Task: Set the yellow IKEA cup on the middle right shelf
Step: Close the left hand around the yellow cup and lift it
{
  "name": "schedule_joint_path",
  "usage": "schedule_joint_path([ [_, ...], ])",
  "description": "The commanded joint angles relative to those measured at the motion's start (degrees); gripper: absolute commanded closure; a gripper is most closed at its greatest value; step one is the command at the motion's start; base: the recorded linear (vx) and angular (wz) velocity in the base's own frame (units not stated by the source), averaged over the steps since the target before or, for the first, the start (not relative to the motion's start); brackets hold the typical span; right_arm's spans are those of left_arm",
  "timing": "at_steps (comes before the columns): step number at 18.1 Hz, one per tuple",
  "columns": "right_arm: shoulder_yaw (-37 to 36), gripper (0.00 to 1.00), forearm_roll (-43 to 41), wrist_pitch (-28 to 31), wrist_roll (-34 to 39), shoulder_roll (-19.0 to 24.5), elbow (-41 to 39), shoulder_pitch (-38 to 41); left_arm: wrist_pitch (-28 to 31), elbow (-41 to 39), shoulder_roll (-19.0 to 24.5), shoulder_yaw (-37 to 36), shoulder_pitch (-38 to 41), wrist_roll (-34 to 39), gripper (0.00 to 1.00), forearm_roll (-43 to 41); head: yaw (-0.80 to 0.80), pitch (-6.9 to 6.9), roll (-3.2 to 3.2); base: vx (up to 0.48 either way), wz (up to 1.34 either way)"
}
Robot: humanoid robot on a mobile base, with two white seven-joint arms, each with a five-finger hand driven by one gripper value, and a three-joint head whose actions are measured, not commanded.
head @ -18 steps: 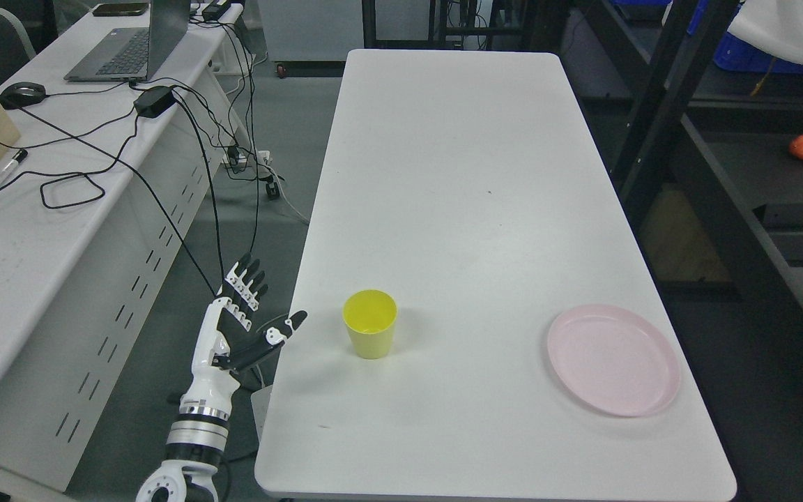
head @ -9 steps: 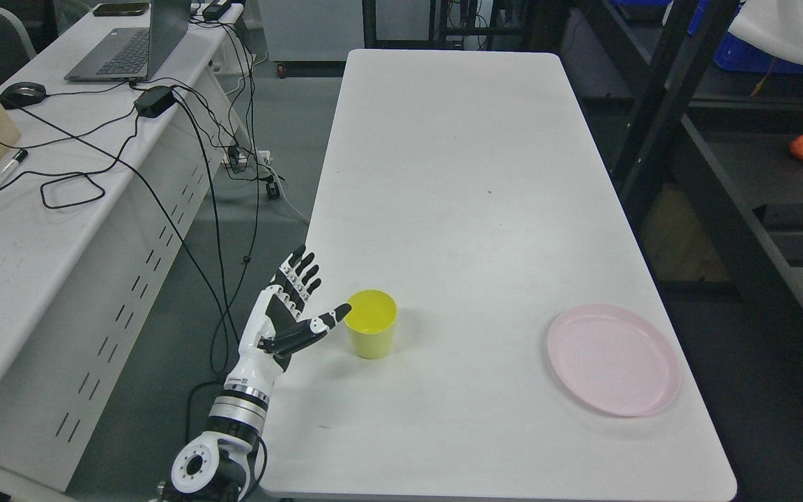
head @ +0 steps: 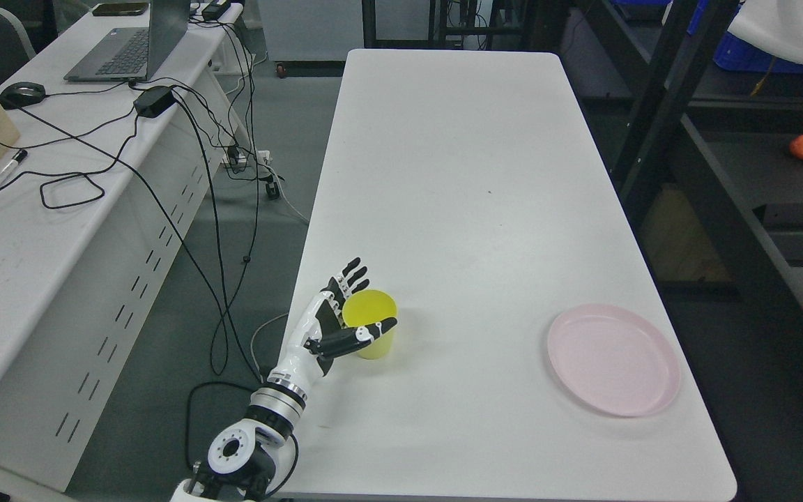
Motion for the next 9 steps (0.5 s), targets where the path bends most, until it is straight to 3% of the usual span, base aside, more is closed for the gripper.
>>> schedule_joint_path([
  [1, 1.0, 0.01, -1.4, 0.0, 0.0, -1.0, 0.0, 0.8, 0.5, 4.1, 1.0, -6.4, -0.6, -0.3, 0.03, -1.4, 0.0, 0.0, 0.0, 0.0, 0.0],
  [6, 1.0, 0.01, -1.4, 0.0, 0.0, -1.0, 0.0, 0.8, 1.7, 5.8, 1.0, -5.4, -0.6, -0.3, 0.03, -1.5, 0.0, 0.0, 0.0, 0.0, 0.0],
  [9, 1.0, 0.01, -1.4, 0.0, 0.0, -1.0, 0.0, 0.8, 1.5, 5.8, 1.0, -4.9, -0.6, -0.3, 0.16, -1.5, 0.0, 0.0, 0.0, 0.0, 0.0],
])
